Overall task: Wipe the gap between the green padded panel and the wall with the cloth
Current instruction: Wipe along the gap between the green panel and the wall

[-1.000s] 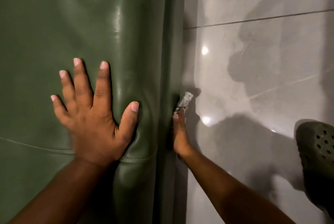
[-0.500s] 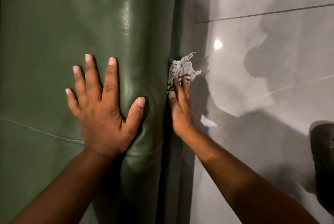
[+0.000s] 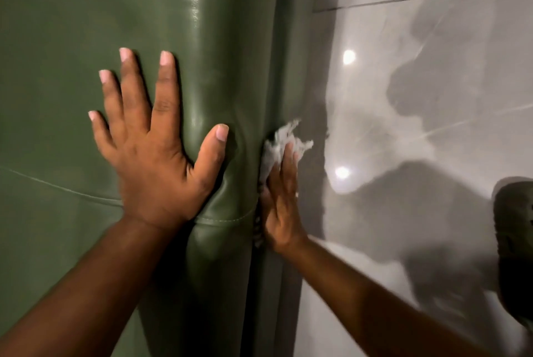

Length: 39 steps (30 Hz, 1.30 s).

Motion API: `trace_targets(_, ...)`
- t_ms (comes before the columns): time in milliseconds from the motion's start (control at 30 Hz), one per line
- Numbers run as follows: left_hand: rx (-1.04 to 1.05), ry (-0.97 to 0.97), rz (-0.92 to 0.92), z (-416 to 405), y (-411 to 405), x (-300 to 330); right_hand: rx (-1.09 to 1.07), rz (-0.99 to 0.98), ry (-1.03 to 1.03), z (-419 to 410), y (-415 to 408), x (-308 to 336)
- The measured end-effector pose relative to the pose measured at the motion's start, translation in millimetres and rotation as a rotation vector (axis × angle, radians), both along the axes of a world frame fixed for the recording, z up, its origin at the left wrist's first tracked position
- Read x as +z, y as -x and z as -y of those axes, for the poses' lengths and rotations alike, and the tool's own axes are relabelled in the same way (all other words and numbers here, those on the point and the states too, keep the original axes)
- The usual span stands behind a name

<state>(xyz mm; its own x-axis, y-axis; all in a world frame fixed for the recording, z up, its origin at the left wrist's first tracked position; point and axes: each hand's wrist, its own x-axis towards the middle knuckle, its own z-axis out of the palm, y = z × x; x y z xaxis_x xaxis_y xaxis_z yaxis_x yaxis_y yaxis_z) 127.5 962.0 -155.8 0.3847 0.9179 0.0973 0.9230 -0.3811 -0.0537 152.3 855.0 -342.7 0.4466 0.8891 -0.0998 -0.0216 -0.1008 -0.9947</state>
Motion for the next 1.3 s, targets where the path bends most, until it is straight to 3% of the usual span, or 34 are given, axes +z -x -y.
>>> trace_targets(233,0.005,0.027,-0.003,-2.2,-0.6,0.8,-0.002,-0.006,0.064,-2.2,3.5,5.8)
trace_targets(500,0.032,0.071,-0.044,-1.4,-5.9,5.2,-0.135,-0.006,0.089,-153.7,-95.0,8.4)
trace_targets(800,0.041,0.193,-0.055,-12.9,-17.4,20.0,-0.025,0.007,0.070,-64.3,-35.8,0.6)
trace_targets(1100,-0.063,0.171,-0.130,-149.3,-117.9,19.1,-0.116,0.047,0.070,-232.5,-156.5,3.2)
trace_targets(1300,-0.109,0.166,-0.184,-210.7,-170.5,23.9,-0.061,0.034,0.005,-187.6,-127.8,-7.6)
